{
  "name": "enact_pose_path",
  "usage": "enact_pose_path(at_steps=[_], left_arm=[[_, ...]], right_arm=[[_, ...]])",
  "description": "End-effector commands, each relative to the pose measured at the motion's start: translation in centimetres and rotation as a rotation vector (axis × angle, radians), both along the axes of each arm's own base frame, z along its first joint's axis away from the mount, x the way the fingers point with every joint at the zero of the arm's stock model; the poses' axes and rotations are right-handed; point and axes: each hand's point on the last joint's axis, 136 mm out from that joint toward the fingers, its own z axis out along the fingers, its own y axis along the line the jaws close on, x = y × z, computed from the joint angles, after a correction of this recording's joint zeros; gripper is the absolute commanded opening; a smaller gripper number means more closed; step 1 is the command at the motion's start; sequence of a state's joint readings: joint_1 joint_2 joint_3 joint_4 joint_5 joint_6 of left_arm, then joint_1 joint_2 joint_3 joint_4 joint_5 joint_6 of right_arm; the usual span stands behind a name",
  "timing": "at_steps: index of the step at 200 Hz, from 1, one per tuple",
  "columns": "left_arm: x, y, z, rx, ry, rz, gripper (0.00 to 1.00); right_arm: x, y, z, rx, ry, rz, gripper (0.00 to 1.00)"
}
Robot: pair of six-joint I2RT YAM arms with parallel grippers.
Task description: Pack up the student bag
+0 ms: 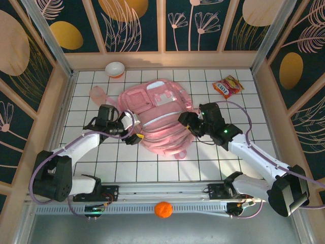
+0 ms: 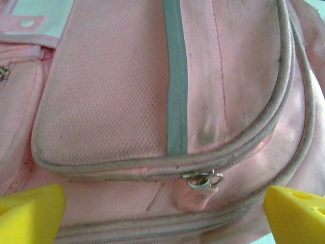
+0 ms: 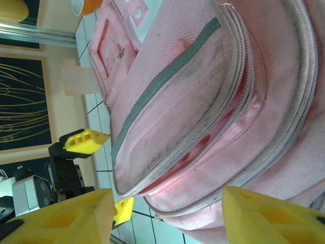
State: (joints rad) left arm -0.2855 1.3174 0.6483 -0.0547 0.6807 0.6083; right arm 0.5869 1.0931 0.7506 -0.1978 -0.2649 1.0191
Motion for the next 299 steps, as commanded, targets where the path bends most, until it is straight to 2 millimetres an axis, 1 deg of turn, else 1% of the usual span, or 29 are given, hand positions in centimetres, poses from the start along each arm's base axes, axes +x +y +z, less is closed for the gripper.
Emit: enact_pose_path(at_steps=[1,20,49,71,95,109,117,135,160,183,195,213,232,244,256,271,283,291,299], left_arm=[[0.0,-1.1,0.5,-0.055,-0.010,-0.012,0.99],[0.0,-1.2,0.7,-0.054,-0.018,0.005,0.99],[-0.2,-0.8,1.0,-0.065,-0.037,0.039,0.99],[-0.2,-0.1,0.4,-0.035,-0.052,0.074,0.98],[-0.1,0.7,-0.3,0.026,-0.072,0.096,0.86],[0.2,0.9,-0.4,0.043,-0.085,0.104,0.70],[0.3,1.0,-0.5,0.050,-0.088,0.107,0.65],[0.2,0.7,-0.9,0.067,-0.077,0.081,0.61],[-0.4,-0.3,-1.9,0.102,-0.045,0.033,0.62],[-0.5,-1.0,-2.2,0.091,-0.022,0.018,0.61],[-0.5,-1.1,-2.0,0.081,-0.019,0.020,0.56],[-0.6,-1.2,-1.4,0.068,-0.026,0.018,0.42],[-1.0,-1.5,-0.5,0.031,-0.030,0.013,0.26],[-1.3,-1.7,0.0,0.004,-0.031,0.009,0.17],[-1.7,-1.8,0.3,-0.017,-0.026,0.004,0.09],[-2.3,-1.9,0.6,-0.040,-0.020,-0.006,0.04],[-2.6,-2.0,0.8,-0.055,-0.013,-0.011,0.02],[-2.8,-2.0,0.9,-0.064,-0.009,-0.014,0.01],[-3.0,-2.1,1.0,-0.070,-0.007,-0.015,0.00]], right_arm=[[-0.1,0.3,0.4,0.022,-0.024,0.015,0.58],[-0.2,0.1,0.2,0.015,-0.021,0.007,0.58],[-0.4,-0.1,-0.1,0.014,-0.018,0.000,0.58],[-0.7,-0.1,-0.5,0.014,-0.007,0.000,0.58],[-1.0,0.1,-0.9,0.024,0.010,0.002,0.58],[-1.0,0.3,-1.0,0.030,0.011,0.006,0.58],[-1.0,0.5,-0.9,0.032,0.010,0.009,0.58],[-1.1,0.7,-1.0,0.033,0.013,0.012,0.58],[-1.1,1.1,-1.0,0.036,0.011,0.016,0.58],[-1.2,1.3,-1.0,0.038,0.013,0.021,0.58],[-1.3,1.3,-1.1,0.034,0.015,0.022,0.58],[-1.2,1.2,-1.1,0.020,0.004,0.018,0.58],[-0.8,1.1,-0.3,-0.003,-0.058,0.022,0.57],[-0.4,1.2,0.6,-0.029,-0.128,0.040,0.56],[-0.1,1.6,1.7,-0.062,-0.222,0.074,0.56],[0.1,2.5,3.1,-0.131,-0.363,0.141,0.56],[-0.1,3.5,3.9,-0.224,-0.500,0.233,0.56],[-0.4,4.2,4.2,-0.302,-0.594,0.305,0.56],[-0.7,5.0,4.0,-0.382,-0.681,0.387,0.56]])
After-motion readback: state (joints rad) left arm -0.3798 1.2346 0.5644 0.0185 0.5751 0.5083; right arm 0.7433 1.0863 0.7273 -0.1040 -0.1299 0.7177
